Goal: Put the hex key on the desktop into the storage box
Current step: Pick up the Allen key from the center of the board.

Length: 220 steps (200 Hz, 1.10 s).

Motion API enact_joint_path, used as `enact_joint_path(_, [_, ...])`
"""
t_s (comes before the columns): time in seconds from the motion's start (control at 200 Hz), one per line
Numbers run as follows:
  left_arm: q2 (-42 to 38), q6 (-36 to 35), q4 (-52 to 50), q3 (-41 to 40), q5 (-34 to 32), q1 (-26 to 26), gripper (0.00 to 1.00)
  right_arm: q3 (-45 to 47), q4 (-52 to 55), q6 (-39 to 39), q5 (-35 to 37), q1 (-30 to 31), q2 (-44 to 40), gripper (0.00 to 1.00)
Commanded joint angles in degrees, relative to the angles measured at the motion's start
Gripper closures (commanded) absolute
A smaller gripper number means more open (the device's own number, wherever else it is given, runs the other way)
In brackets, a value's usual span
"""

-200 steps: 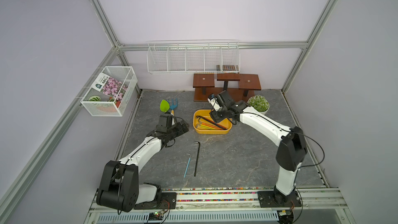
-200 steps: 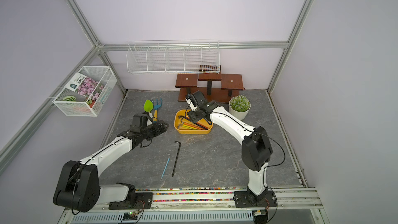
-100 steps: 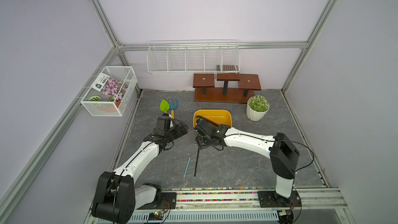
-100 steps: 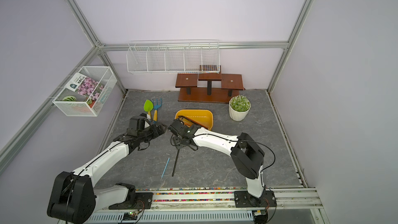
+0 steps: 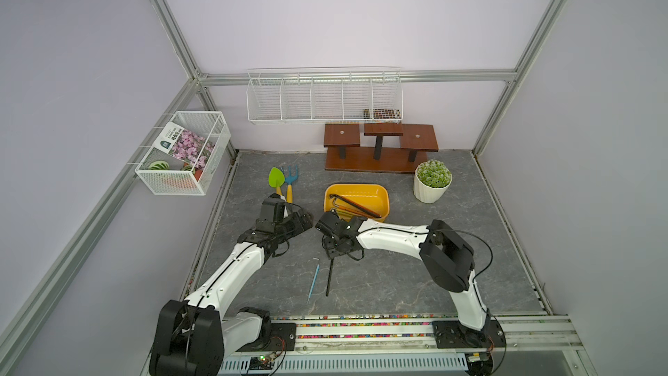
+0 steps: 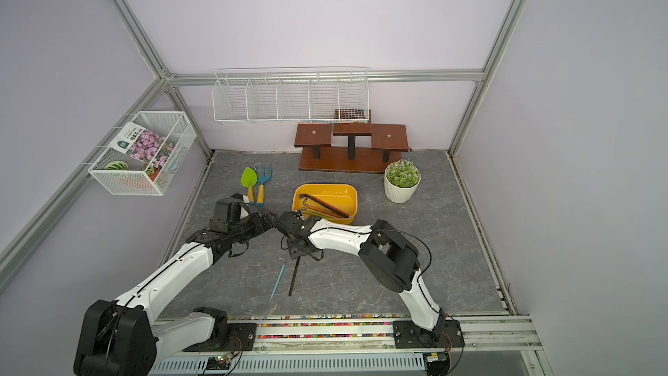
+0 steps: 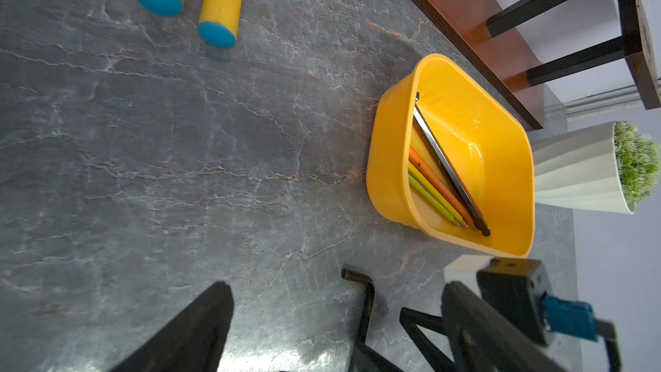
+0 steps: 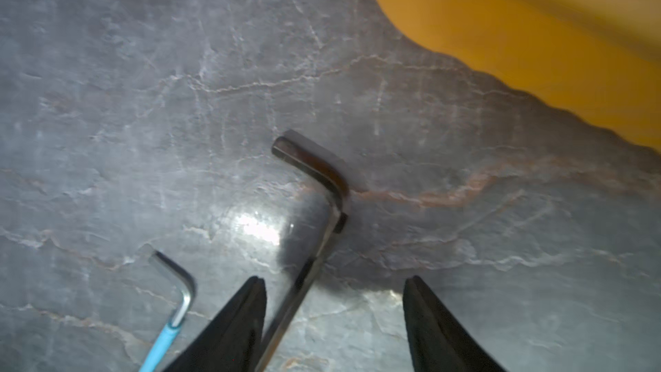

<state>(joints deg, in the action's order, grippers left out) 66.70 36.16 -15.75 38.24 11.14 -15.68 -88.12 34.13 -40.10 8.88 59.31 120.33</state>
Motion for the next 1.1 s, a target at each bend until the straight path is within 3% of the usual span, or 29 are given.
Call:
enact_joint_path(0.0, [-0.17, -0.57, -0.54, -0.97, -0.51, 0.39, 0.04, -0.58, 2.09, -2.93, 0.00, 0.85, 1.71, 0.37])
enact_joint_path(0.235, [0.01, -0.42, 0.09, -1.41, -0.45, 0.38, 0.04, 1.43, 1.46, -4.11, 0.01, 0.93, 2.75, 0.52])
enact_joint_path(0.43, [0.54, -0.22, 0.46, -1.49, -0.29, 0.35, 0.04, 2.25, 2.86, -2.97, 3.19, 0.83, 1.26, 0.82])
enact_joint_path(0.56, [0.71, -0.12, 0.63, -1.50, -0.25, 0.34, 0.04, 2.37, 4.19, -0.15, 4.73, 0.86, -2.21, 0.92])
enact_joint_path(0.865, [1.14, 0.71, 1.65, -1.50, 0.15, 0.39, 0.04, -3.22, 12.06, 10.03, 12.32, -0.52, -11.69, 0.95])
enact_joint_path(1.094, [2.27, 1.20, 2.74, -1.41, 1.70, 0.39, 0.04, -9.23, 11.61, 22.39, 8.62, -8.65, -13.91, 0.95])
